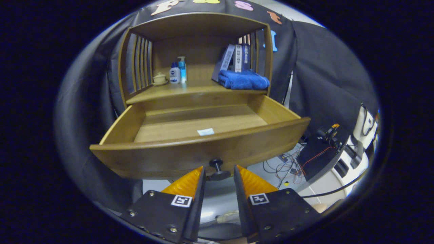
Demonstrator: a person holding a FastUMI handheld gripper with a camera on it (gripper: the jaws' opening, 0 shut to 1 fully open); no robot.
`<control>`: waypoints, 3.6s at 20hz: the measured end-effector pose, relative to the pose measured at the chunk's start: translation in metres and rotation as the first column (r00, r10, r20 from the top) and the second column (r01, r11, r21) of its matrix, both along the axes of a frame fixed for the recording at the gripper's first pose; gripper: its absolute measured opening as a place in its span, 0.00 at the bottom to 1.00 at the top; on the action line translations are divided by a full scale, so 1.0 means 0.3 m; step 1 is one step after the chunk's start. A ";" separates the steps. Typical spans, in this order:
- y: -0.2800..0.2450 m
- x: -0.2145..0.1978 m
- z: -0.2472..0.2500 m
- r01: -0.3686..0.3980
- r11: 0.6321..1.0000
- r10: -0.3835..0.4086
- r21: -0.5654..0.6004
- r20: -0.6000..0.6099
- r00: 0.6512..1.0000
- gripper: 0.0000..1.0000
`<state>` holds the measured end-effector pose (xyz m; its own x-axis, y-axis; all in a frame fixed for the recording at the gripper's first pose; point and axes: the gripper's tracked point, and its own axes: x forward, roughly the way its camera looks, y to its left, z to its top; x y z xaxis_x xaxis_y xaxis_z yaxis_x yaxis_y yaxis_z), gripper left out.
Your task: Pull open the drawer, take out the items inside it, and place them on the countertop above the cabinet.
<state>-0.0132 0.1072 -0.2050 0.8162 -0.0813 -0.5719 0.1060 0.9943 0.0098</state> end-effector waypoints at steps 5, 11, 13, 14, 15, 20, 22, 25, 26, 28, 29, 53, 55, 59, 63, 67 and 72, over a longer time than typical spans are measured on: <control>0.038 0.159 0.117 -0.003 1.000 0.003 0.004 0.049 0.999 0.47; 0.060 0.395 0.098 0.001 0.998 0.000 0.056 -0.023 1.000 0.50; 0.024 0.442 0.052 0.025 1.000 -0.024 0.014 -0.096 0.995 0.54; 0.011 0.454 0.014 0.022 1.000 -0.023 -0.010 -0.162 0.987 0.54; -0.006 0.467 -0.031 0.017 0.999 -0.025 -0.038 -0.231 0.973 0.54; 0.012 0.505 -0.227 -0.030 0.998 0.004 -0.050 -0.454 0.891 0.54; 0.028 0.499 -0.287 -0.043 0.998 0.014 -0.042 -0.523 0.852 0.54; 0.036 0.486 -0.363 -0.074 0.997 0.037 -0.038 -0.588 0.808 0.54; 0.041 0.485 -0.372 -0.084 0.996 0.050 -0.029 -0.598 0.800 0.54; 0.032 0.476 -0.386 -0.076 0.996 0.036 -0.037 -0.627 0.778 0.54; 0.032 0.471 -0.388 -0.072 0.997 0.034 -0.034 -0.638 0.769 0.55; 0.089 0.781 0.143 -0.036 0.988 -0.010 -0.152 -0.286 0.958 0.43; 0.122 0.887 0.154 -0.040 0.993 0.011 -0.112 -0.251 0.968 0.43; 0.160 1.029 0.120 -0.053 0.998 0.041 -0.046 -0.229 0.973 0.43; 0.184 1.102 0.041 -0.075 0.997 0.072 -0.002 -0.267 0.961 0.43; 0.214 1.141 -0.003 -0.095 0.995 0.100 0.032 -0.265 0.959 0.43; 0.236 1.162 0.009 -0.098 0.994 0.108 0.052 -0.247 0.963 0.43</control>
<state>0.3354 0.1781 -0.2023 0.6508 0.0222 -0.7590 0.0069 0.9994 0.0352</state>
